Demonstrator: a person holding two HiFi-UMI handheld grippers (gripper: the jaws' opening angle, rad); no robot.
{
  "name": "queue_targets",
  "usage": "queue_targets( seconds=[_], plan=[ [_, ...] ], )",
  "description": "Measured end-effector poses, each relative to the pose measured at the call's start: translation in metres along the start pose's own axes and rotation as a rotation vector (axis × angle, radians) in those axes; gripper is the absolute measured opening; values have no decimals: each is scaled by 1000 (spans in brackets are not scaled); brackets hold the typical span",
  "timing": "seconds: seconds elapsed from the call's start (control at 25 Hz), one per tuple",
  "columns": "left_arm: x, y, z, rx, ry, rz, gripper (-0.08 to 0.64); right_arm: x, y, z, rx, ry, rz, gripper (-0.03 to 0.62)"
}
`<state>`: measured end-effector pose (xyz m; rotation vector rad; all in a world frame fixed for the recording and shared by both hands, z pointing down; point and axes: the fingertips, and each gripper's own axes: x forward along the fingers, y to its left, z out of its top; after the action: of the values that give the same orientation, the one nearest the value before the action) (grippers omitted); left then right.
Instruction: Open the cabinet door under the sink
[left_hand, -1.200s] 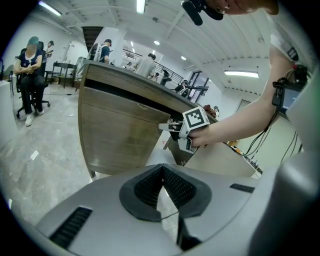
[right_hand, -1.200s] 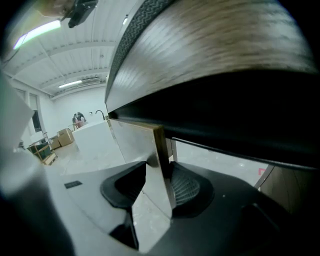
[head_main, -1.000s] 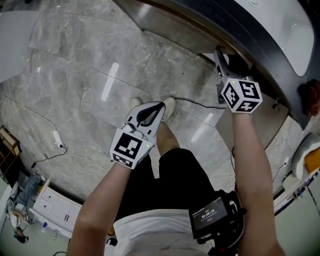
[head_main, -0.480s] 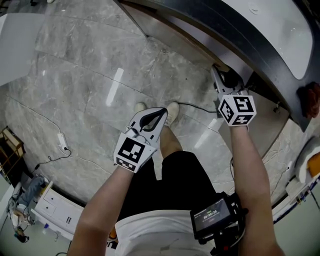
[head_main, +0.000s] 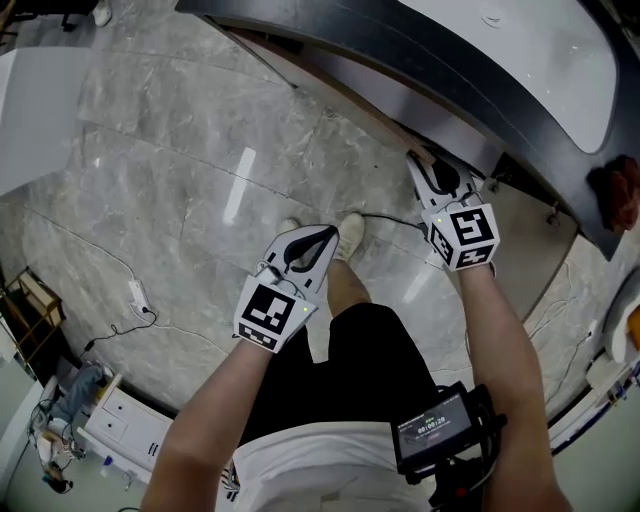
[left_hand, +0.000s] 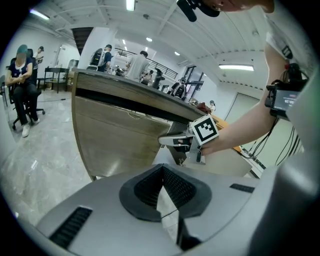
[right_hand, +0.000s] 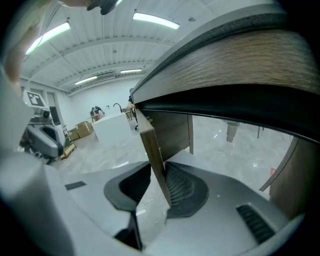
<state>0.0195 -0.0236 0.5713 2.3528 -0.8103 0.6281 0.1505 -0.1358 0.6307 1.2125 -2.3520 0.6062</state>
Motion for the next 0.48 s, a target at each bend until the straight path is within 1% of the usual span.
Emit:
queue_targets(
  seconds=[0.12, 0.32, 0.48],
  plan=[
    [3, -1, 3, 11, 3, -13, 9, 0, 7, -3, -11, 4, 11, 94],
    [9, -7, -4, 26, 27, -50, 9, -2, 19, -13, -25, 7, 17, 89],
    [6, -10, -12, 41, 35, -71, 9, -3, 28, -18, -25, 1, 2, 87]
  ],
)
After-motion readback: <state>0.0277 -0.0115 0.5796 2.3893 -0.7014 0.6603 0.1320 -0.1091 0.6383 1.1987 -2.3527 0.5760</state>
